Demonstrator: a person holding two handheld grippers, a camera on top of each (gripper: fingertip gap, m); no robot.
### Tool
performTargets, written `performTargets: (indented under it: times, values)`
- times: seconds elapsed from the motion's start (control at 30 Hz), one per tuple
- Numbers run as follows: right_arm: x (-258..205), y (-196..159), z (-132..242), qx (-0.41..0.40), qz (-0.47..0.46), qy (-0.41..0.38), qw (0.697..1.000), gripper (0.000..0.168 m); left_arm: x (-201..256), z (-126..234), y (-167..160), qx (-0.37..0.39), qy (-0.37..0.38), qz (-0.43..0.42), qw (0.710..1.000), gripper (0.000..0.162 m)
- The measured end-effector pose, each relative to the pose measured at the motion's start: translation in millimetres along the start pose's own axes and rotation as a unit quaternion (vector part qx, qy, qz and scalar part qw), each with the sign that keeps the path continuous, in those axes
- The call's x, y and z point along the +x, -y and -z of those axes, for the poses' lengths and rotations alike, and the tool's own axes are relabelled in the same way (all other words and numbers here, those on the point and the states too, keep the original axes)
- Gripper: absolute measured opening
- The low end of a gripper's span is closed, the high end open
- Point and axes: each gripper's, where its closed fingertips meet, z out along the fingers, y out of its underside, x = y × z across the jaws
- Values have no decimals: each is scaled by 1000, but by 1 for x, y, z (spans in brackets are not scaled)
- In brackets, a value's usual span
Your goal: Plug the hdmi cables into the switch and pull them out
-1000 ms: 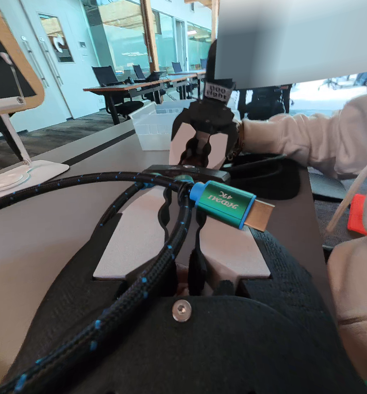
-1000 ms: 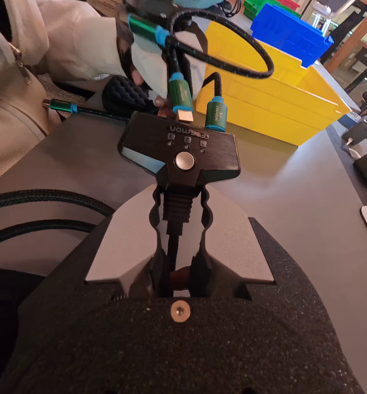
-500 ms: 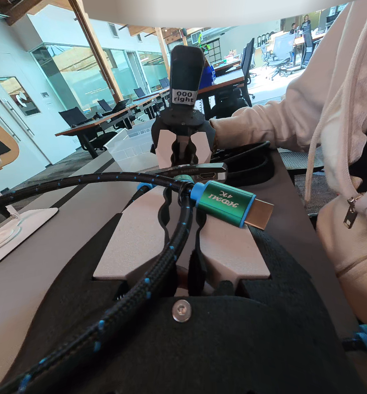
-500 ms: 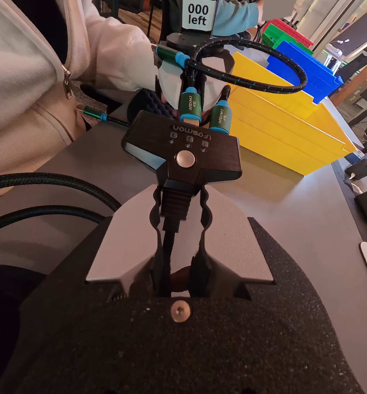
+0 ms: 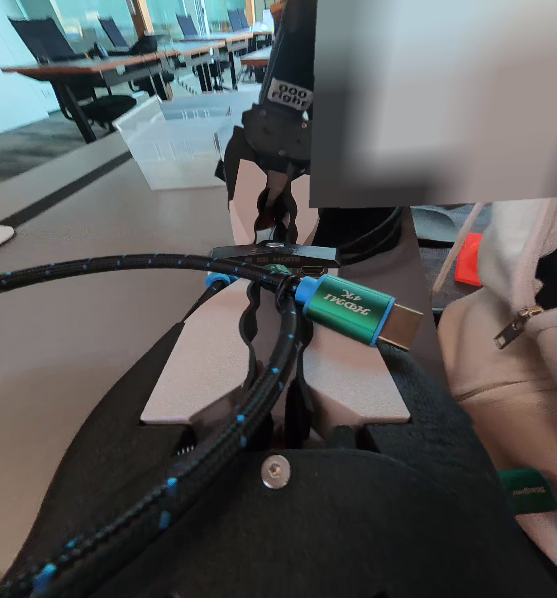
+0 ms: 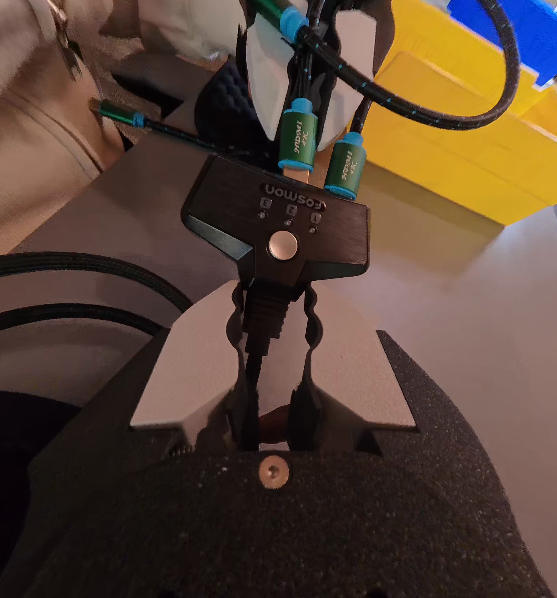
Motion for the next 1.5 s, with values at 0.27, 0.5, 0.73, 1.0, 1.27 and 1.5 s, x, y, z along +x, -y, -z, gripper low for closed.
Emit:
performTargets:
  times: [0.27,0.5,0.73,1.0,1.27,1.5]
  values:
    - [-8,-25,-14,-44,3,19,999,36,-1,-6,-32,-116,-25,36,992,20]
    - [-9,-30,-16,-58,-5,33,998,36,-4,-9,-37,-118,-21,19,993,21]
    - [-6,-34,-16,-69,-33,29,997,37,-13,-13,-45,-158,35,-3,987,22]
    - [-4,-16,-7,4,-19,19,1000,37,0,-10,-39,-135,-31,24,990,1]
    - [-1,-36,-6,-53,-13,15,998,37,4,-6,-65,-240,-1,-30,970,29]
    - [2,-46,0,-87,-21,13,996,37,12,18,-30,-149,72,-118,979,23]
